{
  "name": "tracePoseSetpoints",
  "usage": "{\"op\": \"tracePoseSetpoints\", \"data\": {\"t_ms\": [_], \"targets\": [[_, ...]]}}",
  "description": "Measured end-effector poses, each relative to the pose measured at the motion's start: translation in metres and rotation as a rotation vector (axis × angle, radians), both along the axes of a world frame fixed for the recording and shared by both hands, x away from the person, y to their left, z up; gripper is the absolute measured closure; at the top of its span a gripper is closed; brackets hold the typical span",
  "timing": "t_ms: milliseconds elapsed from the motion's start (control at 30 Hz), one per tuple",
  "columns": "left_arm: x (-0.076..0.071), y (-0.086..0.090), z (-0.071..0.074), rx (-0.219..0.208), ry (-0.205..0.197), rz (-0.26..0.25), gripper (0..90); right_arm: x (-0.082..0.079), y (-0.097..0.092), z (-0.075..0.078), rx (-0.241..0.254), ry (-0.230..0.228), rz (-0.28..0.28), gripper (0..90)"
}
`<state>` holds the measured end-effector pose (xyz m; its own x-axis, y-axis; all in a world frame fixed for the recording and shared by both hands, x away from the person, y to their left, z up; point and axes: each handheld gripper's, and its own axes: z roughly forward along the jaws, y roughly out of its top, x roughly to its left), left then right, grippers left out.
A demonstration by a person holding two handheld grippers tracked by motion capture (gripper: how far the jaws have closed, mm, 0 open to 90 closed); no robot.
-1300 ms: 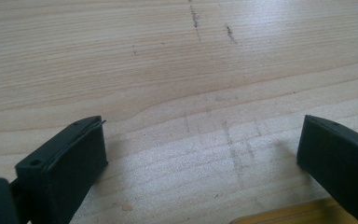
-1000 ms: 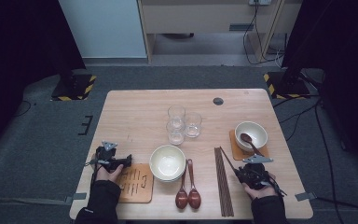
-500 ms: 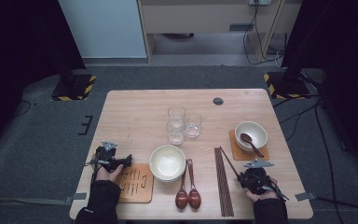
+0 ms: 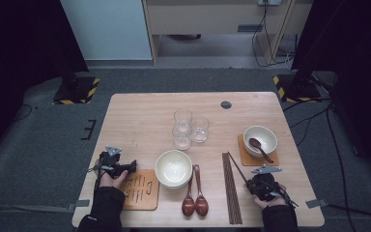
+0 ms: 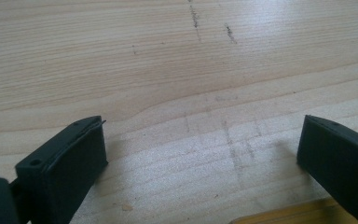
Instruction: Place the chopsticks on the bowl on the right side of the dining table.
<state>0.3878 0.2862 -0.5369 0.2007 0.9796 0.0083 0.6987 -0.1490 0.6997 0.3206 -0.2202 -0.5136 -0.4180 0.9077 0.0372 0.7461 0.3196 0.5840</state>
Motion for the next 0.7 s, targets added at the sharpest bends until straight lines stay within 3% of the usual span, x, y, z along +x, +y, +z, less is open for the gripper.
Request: {"op": "tracePoseSetpoints", "data": {"t_ms": [267, 700], "targets": [[0.000, 0.000, 0.000, 0.000, 0.000, 0.000, 0.1, 0.001, -0.003, 0.004, 0.023, -0.001, 0.003, 84.8], [0.000, 0.000, 0.000, 0.000, 0.000, 0.000, 0.1, 0.000, -0.009, 0.026, 0.093, -0.093, 0.026, 84.8]]}}
